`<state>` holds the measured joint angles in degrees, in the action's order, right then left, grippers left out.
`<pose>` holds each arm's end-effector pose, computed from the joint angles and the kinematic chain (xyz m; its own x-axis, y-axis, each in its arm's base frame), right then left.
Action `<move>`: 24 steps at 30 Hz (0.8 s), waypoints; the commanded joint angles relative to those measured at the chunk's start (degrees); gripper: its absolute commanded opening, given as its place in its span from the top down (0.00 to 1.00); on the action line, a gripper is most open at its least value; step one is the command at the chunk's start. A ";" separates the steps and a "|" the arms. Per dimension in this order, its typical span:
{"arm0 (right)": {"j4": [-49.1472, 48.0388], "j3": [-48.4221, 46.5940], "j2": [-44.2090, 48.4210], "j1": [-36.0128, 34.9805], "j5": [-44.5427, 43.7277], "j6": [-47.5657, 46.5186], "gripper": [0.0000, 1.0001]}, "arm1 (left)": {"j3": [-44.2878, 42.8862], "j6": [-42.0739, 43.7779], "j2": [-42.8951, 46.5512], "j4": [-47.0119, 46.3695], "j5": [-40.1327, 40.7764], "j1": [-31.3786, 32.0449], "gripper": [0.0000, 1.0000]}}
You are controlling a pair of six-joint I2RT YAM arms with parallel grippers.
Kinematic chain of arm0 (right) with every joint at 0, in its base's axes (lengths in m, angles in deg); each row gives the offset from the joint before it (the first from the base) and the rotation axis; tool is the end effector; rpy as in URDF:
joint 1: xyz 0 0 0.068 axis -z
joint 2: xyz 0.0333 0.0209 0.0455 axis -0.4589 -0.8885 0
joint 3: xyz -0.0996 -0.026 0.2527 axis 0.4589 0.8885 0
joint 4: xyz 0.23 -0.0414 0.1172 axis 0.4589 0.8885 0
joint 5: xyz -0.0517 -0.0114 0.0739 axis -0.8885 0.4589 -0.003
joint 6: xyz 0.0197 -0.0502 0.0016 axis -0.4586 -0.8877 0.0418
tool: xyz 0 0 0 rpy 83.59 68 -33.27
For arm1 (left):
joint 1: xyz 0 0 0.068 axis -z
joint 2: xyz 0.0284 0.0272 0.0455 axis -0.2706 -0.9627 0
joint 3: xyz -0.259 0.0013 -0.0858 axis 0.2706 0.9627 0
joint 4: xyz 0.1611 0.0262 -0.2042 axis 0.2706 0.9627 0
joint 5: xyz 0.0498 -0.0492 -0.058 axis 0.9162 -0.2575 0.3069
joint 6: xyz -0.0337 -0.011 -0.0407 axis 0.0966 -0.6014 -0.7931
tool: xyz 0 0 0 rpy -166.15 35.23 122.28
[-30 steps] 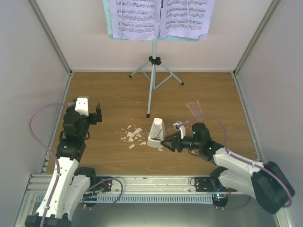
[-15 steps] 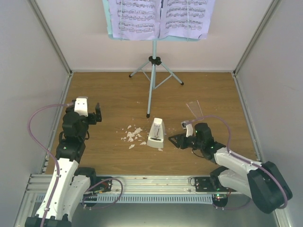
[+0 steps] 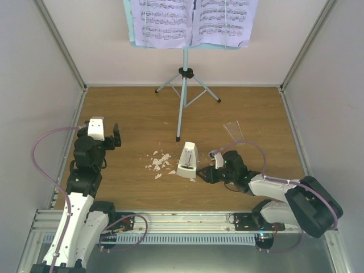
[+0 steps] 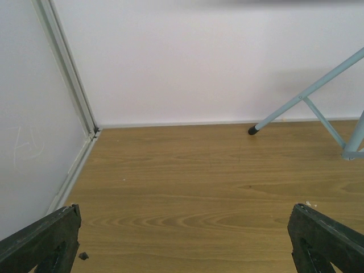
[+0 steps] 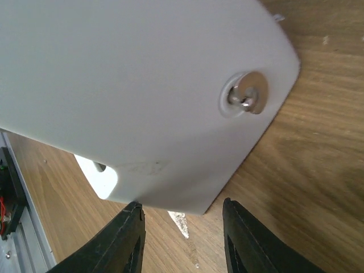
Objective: Pack up the instrument practice props
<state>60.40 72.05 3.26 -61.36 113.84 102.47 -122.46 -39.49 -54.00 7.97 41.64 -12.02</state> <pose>0.1582 0.1258 0.1289 -0.8735 0.0179 -0.4865 -0.3579 0.6538 0.6666 0.1551 -0.0050 0.3057 -0.2032 0.0394 -0.9784 -0.0686 0.9962 0.0543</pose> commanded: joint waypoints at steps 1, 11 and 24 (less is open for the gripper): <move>-4.34 -2.05 -3.10 -3.34 -2.33 1.61 0.61 | -0.47 -0.27 0.87 -2.06 0.91 0.35 0.01; -6.13 -4.84 -6.92 -10.93 -6.30 3.22 0.62 | -0.48 -0.28 0.81 -2.07 1.10 0.33 0.01; 10.02 -0.28 19.48 -9.30 -13.04 -8.11 0.01 | -2.55 -3.70 -2.87 -2.48 -4.32 0.35 0.01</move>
<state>65.21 71.60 16.72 -71.85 103.00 100.98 -122.48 -40.78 -56.04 7.95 41.88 -12.02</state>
